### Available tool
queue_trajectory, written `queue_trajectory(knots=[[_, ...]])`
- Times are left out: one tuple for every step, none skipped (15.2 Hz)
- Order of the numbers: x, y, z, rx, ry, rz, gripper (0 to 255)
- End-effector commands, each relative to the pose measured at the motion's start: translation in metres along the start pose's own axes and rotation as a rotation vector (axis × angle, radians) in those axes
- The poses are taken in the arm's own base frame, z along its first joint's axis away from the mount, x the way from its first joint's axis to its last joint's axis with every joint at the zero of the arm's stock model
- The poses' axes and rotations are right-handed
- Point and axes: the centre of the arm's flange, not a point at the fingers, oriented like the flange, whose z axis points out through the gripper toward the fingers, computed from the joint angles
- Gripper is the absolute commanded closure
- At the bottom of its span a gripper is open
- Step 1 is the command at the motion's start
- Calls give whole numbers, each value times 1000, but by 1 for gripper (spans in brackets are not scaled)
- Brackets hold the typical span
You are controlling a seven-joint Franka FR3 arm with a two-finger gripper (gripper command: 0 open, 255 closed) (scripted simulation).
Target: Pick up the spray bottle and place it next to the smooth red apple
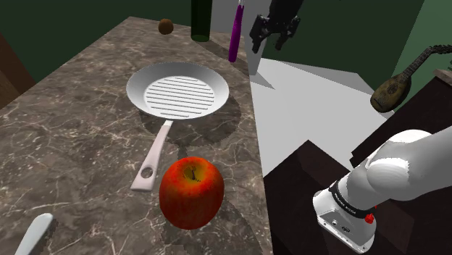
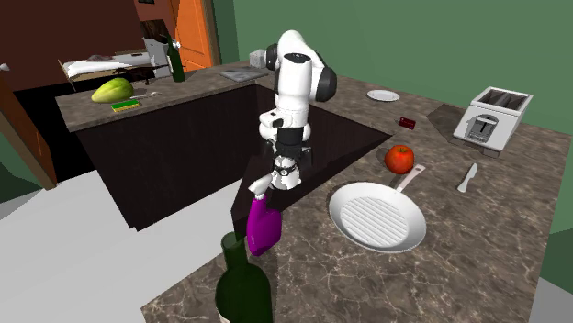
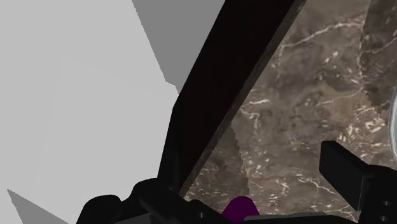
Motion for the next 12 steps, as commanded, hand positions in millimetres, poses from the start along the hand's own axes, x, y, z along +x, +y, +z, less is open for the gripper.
queue_trajectory(knots=[[21,-8,0,-15,29,24,0],[32,-13,1,-23,42,35,0],[43,-17,2,-31,56,46,0],[54,-21,3,-39,70,58,0],[65,-25,3,-47,83,69,0],[76,-29,3,-54,97,80,0],[87,-32,4,-62,110,92,0],[98,-36,4,-70,124,103,0],[109,-39,4,-78,137,114,0],[110,-40,4,-78,138,115,0],[110,-39,9,-78,138,115,0],[111,-39,14,-78,138,115,0]])
